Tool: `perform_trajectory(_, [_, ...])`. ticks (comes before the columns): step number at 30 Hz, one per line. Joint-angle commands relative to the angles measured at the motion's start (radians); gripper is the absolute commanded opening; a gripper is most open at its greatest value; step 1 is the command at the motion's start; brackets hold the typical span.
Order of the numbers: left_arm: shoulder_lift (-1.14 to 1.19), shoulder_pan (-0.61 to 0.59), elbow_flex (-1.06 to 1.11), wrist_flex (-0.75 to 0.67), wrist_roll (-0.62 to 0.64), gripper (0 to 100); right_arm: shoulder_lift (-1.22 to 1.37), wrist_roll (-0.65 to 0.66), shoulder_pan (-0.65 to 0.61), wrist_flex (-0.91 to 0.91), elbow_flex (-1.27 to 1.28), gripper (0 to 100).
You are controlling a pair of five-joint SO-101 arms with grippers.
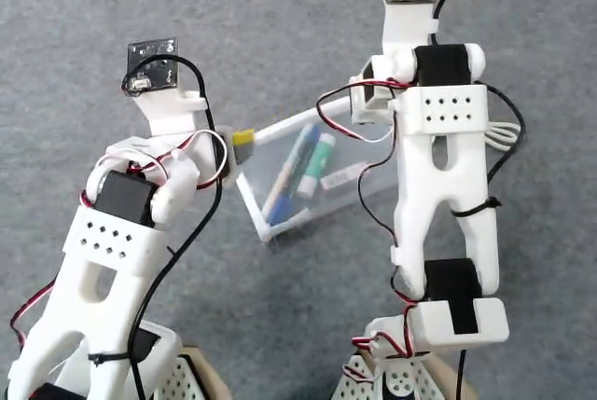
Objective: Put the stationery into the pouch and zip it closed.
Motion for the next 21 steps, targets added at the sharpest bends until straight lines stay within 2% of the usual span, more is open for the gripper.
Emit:
perform_trajectory(1, [-0.011, -0.008, -0.041, 0.005, -0.002, 5, -0.005, -0.011, -0.006, 0.005, -0.05, 1.2])
perform_trajectory(3, [-0.011, -0.008, -0.035, 0.008, -0.002, 8, -0.005, -0.008, -0.003, 0.025, -0.05, 1.2])
perform_trajectory(7, [-0.012, -0.039, -0.035, 0.008, -0.002, 2, -0.005, -0.009, -0.002, 0.061, -0.05, 1.2])
perform_trajectory(10, [-0.012, -0.074, -0.024, 0.008, 0.0, 3, -0.022, -0.009, -0.002, 0.081, -0.039, 1.2])
perform_trajectory(17, [-0.012, -0.156, 0.053, 0.009, 0.0, 3, -0.226, -0.005, -0.002, 0.081, 0.004, 1.2])
perform_trajectory(21, [-0.054, -0.16, 0.016, 0.121, 0.0, 3, -0.371, -0.003, -0.002, 0.081, 0.116, 1.2])
